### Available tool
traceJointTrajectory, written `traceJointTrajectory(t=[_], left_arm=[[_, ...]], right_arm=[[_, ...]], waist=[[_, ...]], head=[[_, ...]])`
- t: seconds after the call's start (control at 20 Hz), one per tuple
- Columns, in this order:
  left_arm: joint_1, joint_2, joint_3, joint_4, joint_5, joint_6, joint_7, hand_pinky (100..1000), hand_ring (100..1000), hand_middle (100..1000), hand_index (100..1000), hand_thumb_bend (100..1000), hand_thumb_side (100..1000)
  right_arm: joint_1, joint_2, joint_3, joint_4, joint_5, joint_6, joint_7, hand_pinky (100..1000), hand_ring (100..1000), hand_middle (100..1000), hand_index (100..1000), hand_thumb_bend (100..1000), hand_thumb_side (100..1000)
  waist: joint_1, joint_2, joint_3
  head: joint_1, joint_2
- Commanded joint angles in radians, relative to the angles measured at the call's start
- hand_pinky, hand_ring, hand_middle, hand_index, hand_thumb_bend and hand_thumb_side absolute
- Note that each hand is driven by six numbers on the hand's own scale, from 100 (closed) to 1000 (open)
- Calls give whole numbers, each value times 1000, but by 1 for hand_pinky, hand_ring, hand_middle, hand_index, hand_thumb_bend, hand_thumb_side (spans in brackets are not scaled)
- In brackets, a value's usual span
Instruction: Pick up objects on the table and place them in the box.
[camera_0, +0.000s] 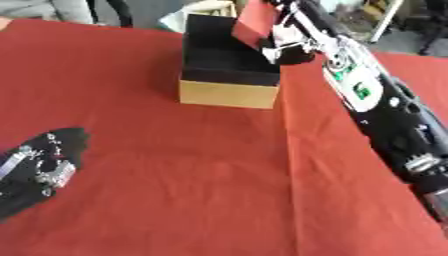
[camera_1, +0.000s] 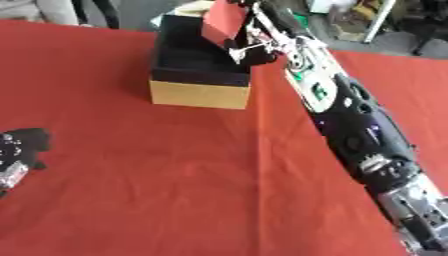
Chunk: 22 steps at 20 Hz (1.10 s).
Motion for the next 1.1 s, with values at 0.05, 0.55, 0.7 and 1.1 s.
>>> traceJointTrajectory(t=[0.05, 0.55, 0.7, 1.1], left_arm=[[-18, 5, -4, -14, 8, -2, -7, 741, 866, 804, 881, 100, 408], [-15, 3, -4, -13, 8, -1, -8, 741, 866, 804, 880, 100, 412], [-14, 3, -4, -13, 8, 0, -8, 741, 866, 804, 880, 100, 412], [-14, 2, -4, -13, 7, 1, -7, 741, 867, 804, 880, 100, 413]], right_arm=[[-35, 12, -30, 70, 40, -10, -38, 632, 673, 517, 775, 100, 100], [-33, 17, -40, 86, 50, -24, -81, 711, 815, 936, 972, 148, 100], [-31, 13, -41, 78, 42, -14, -108, 722, 830, 947, 987, 166, 100], [-29, 3, -30, 33, 54, -38, -84, 858, 989, 977, 985, 427, 201]], waist=[[8, -13, 4], [6, -14, 6], [6, -14, 2], [5, -14, -8]], head=[[-13, -13], [-10, -14], [-8, -15], [-5, -16]])
